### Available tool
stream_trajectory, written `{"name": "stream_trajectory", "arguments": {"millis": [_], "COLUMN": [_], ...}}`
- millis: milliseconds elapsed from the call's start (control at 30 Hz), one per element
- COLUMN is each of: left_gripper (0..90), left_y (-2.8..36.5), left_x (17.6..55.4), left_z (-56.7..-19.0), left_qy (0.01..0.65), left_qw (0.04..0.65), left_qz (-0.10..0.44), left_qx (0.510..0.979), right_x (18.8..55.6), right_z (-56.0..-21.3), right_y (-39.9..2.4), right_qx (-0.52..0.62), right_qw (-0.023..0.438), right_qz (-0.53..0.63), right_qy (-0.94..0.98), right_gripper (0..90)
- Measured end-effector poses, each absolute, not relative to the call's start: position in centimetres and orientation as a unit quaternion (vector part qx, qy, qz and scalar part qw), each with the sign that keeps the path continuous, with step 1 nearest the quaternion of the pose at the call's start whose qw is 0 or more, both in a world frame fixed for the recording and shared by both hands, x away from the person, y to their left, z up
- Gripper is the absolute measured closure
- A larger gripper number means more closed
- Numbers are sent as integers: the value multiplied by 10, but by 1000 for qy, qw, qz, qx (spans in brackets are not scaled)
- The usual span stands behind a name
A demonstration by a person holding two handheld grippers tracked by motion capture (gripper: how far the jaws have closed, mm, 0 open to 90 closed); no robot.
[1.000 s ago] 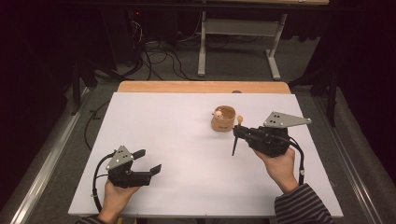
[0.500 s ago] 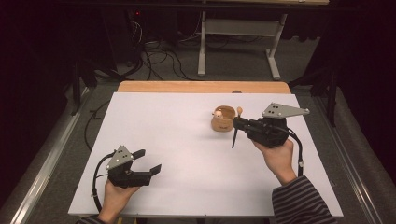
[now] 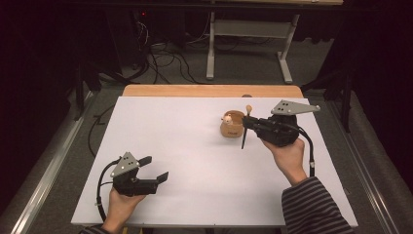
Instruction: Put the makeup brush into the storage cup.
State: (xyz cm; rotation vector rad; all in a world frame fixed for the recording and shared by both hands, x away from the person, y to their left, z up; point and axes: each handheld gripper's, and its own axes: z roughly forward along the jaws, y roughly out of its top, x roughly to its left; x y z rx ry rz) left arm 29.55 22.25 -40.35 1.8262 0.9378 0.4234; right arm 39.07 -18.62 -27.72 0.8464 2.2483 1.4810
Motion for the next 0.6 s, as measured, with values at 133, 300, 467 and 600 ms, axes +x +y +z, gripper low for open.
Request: {"name": "stream_trajectory", "arguments": {"millis": [133,300,467,600], "left_gripper": [166,166,166,167], "left_y": [223,223,223,223], "left_x": [296,295,296,296], "left_z": [-404,-404,-404,-404], "left_qy": [390,389,387,386], "left_qw": [502,502,501,500], "left_qz": [175,174,173,172], "left_qx": [752,753,755,755], "right_x": [399,405,414,423], "right_z": [-275,-273,-272,-272], "right_y": [-186,-185,-183,-183], "right_qx": [305,310,315,324], "right_qw": [163,168,174,180], "right_qz": [516,515,513,510], "right_qy": [784,782,779,776], "right_gripper": [859,859,859,859]}}
